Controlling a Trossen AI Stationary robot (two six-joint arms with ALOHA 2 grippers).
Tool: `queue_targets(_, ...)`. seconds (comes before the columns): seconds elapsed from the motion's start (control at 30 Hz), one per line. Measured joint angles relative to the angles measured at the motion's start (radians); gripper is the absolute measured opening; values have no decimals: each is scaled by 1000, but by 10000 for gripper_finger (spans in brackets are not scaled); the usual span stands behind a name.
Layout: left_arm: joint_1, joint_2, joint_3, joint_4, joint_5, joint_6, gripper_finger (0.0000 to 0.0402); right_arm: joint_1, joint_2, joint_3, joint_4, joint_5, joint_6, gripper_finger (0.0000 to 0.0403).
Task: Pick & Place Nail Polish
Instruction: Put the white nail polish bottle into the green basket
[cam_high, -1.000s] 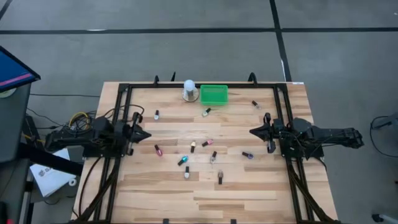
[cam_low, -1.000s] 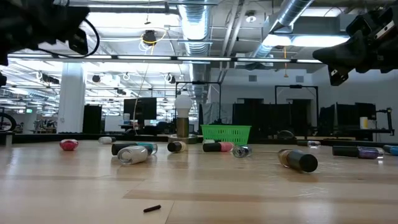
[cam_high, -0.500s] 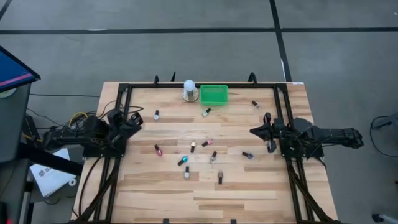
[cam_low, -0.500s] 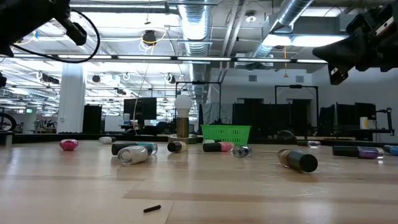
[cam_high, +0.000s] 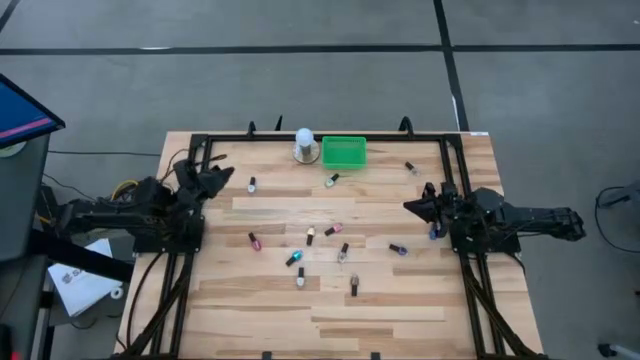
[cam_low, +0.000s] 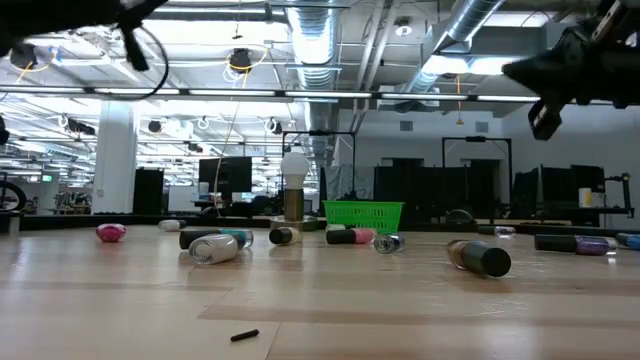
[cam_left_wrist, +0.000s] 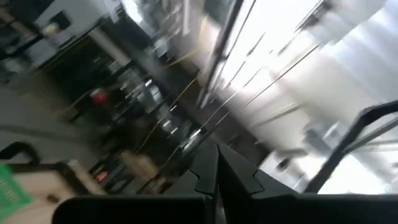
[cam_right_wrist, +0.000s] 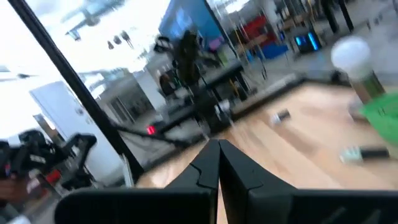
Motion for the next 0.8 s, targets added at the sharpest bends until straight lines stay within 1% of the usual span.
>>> queue_targets(0.07,0,89,122,-162,0,18,1,-4,0,0,68,0,0,0)
queue_targets(0.17,6,229,341,-545,-47,27,1,-5,0,0,176,3,-6,0)
queue_targets(0.2,10,277,406,-686,-72,35,2,-5,0,0,203,4,-11,0)
queue_targets(0.27,22,375,527,-961,-164,30,5,-5,0,0,246,4,-13,0)
queue_targets(0.33,41,465,612,-1150,-242,-28,13,-5,0,1,272,4,-13,0)
queue_targets(0.4,70,536,657,-1233,-253,-55,28,-5,0,1,281,4,-5,0)
queue_targets(0.5,121,619,657,-1263,-213,-60,69,-5,0,1,285,4,0,0)
queue_targets(0.63,200,726,608,-1277,-161,-60,141,-5,0,1,278,4,0,0)
queue_targets(0.8,305,822,529,-1268,-138,-104,227,-3,0,1,278,3,0,0)
